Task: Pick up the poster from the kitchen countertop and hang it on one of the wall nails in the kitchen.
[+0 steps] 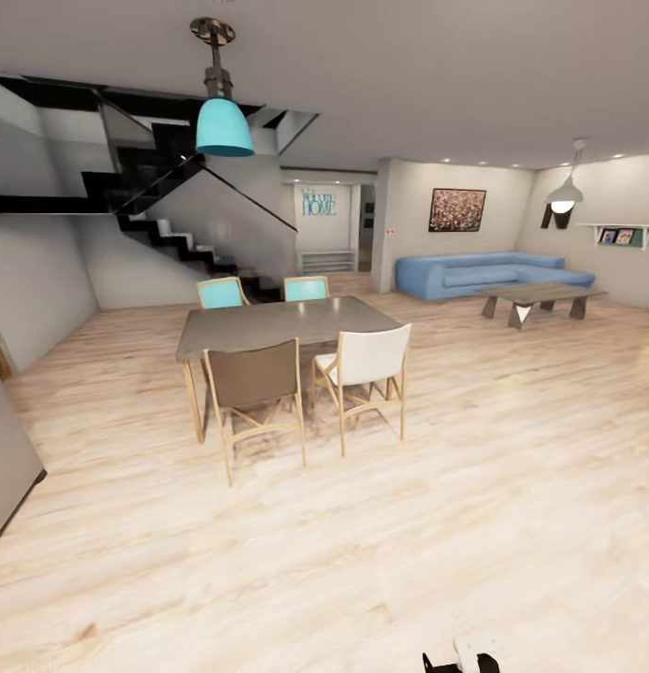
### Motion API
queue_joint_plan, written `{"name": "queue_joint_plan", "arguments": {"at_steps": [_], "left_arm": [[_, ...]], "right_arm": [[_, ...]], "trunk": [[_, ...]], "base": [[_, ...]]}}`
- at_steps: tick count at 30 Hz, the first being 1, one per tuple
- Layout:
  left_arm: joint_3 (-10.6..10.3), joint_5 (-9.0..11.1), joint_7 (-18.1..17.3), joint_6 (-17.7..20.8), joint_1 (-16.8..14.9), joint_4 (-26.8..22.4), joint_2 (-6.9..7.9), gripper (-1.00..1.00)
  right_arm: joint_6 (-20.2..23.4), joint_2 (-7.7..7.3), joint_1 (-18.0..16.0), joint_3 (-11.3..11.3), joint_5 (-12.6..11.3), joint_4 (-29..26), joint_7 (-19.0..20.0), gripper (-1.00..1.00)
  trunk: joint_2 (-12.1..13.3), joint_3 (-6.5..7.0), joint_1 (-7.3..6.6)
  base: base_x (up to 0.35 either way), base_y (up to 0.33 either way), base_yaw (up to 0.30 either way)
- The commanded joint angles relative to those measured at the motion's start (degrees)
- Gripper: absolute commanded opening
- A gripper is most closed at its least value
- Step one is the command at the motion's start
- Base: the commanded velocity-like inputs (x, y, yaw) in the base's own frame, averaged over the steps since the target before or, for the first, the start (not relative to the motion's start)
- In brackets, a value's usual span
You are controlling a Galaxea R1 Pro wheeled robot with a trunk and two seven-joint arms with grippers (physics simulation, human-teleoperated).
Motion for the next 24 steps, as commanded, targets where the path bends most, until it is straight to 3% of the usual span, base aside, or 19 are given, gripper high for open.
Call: {"name": "queue_joint_plan", "arguments": {"at_steps": [1,14,24], "left_arm": [[0.0,0.0,0.0,0.0,0.0,-0.1,-0.01,1.00],[0.0,-0.1,0.0,0.0,0.0,0.0,-0.01,1.00],[0.0,-0.1,0.0,0.0,0.0,0.0,-0.01,1.00]], "right_arm": [[-0.1,0.00,0.0,0.1,0.5,0.0,0.0,1.00],[-0.1,0.04,0.0,0.1,0.6,0.1,-0.1,1.00],[-0.1,0.05,0.0,0.1,0.6,0.1,-0.2,1.00]], "trunk": [[0.0,-0.05,0.00],[0.0,-0.05,0.00],[0.0,-0.05,0.00]], "base": [[0.000,0.000,0.275],[0.000,0.000,0.287],[-0.063,-0.152,0.129]]}}
